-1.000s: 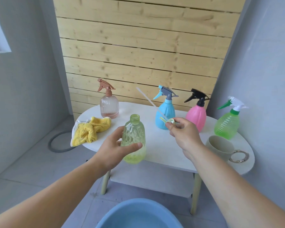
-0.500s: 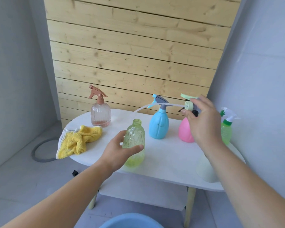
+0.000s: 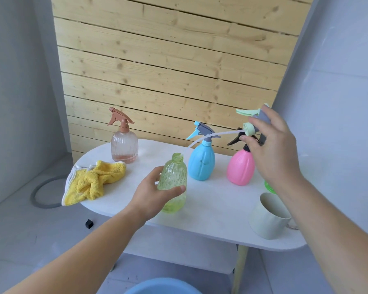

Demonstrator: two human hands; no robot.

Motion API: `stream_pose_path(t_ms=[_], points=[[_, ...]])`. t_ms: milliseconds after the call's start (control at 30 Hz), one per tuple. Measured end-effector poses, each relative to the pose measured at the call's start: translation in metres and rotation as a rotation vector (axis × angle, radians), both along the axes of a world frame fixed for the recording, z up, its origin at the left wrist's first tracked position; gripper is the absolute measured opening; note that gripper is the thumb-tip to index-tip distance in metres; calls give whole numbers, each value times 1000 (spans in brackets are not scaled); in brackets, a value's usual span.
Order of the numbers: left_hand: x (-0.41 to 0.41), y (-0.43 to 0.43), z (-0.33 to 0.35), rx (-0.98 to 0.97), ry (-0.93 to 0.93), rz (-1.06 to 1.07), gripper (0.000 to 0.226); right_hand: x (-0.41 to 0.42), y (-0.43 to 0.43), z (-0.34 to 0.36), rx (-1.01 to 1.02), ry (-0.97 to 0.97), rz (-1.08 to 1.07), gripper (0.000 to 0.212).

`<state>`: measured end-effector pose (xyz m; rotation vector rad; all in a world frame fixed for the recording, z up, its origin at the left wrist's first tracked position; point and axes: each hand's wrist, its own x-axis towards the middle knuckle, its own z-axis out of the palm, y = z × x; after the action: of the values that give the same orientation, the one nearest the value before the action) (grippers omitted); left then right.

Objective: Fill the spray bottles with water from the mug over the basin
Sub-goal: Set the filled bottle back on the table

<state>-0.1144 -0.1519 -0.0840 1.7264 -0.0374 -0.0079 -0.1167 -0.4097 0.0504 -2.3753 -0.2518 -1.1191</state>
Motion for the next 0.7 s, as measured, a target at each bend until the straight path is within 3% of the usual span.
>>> stream_pose_path(t_ms=[167, 400, 700], points=[[2, -3, -2, 3, -5, 2, 86, -2, 10, 5, -34, -53, 104, 42], [4, -5, -3, -7, -17, 2, 84, -1, 30, 6, 104, 29, 286, 46], [4, -5, -2, 3, -31, 2, 76, 13, 69, -8, 345, 148, 522, 33]])
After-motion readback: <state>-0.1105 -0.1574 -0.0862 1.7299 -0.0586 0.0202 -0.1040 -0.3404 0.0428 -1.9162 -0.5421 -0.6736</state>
